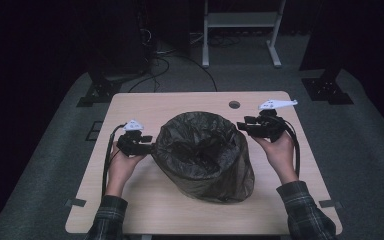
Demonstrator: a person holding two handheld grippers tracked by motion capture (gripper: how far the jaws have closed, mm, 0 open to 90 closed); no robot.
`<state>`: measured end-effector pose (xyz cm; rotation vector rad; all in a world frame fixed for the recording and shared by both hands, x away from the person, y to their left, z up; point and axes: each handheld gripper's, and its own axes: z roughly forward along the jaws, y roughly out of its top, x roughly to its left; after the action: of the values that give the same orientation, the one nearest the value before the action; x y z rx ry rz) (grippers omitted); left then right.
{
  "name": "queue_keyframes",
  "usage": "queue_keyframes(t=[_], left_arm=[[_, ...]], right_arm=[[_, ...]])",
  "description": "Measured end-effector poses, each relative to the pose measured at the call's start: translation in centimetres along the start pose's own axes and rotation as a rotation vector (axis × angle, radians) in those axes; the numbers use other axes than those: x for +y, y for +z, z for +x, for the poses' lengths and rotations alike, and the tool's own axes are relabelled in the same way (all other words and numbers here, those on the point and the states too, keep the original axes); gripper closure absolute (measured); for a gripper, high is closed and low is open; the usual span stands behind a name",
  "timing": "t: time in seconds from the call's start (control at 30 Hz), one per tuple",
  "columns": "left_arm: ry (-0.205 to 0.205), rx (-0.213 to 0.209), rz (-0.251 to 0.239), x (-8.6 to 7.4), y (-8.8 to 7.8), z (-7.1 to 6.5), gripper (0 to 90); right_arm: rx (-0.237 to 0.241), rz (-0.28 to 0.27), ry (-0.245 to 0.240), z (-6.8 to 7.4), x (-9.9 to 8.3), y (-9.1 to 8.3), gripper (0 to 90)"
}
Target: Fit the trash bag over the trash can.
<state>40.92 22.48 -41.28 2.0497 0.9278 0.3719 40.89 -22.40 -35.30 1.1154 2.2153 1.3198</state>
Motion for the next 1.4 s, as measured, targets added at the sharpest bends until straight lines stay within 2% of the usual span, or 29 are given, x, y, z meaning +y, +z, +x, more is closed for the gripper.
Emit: queue_keyframes(t=[0.2, 0.27, 0.33, 0.37, 0.47, 0.53, 0.6, 0.8, 0.97, 1.07, 1.23, 1.4], left_arm=[[-0.008, -0.002, -0.086, 0.3, -2.5, -0.1, 20.0], [-0.007, -0.022, -0.11, 0.3, -3.2, -0.2, 17.2], [0.001, -0.036, -0.108, 0.2, -3.8, -0.5, 8.8], [0.012, -0.051, -0.098, 0.1, -4.0, -0.7, 8.6], [0.056, -0.043, -0.066, -0.7, -4.6, -1.6, 2.8], [0.07, -0.048, -0.063, -1.5, -5.0, -2.0, 1.6], [0.08, -0.051, -0.048, -2.2, -5.2, -2.4, 0.5], [0.134, -0.078, 0.005, -4.3, -5.6, -3.8, 0.0], [0.161, -0.104, 0.03, -6.1, -5.4, -5.0, 0.0], [0.185, -0.111, 0.042, -7.1, -5.2, -5.6, 0.0], [0.206, -0.139, 0.073, -8.4, -4.3, -6.3, 0.0], [0.221, -0.15, 0.108, -8.8, -3.4, -6.5, 0.0]], right_arm=[[0.007, -0.042, 0.006, 0.0, 0.5, -1.7, 37.7], [0.01, -0.054, 0.009, 0.2, 0.6, -2.2, 33.2], [0.016, -0.062, 0.012, 0.3, 0.8, -2.6, 27.0], [0.018, -0.067, 0.015, 0.4, 0.9, -2.9, 24.2], [0.042, -0.088, 0.006, 0.9, 1.5, -3.5, 15.1], [0.09, -0.103, -0.016, 1.4, 2.0, -4.0, 12.8], [0.116, -0.099, -0.07, 2.2, 2.5, -4.3, 9.8], [0.216, -0.093, -0.152, 4.3, 3.3, -4.7, 9.8], [0.285, -0.044, -0.228, 6.1, 4.0, -4.3, 9.8], [0.305, -0.006, -0.275, 7.3, 4.3, -3.7, 9.8], [0.33, 0.046, -0.308, 9.0, 5.1, -2.1, 9.8], [0.355, 0.102, -0.352, 10.6, 5.4, -0.1, 9.8]])
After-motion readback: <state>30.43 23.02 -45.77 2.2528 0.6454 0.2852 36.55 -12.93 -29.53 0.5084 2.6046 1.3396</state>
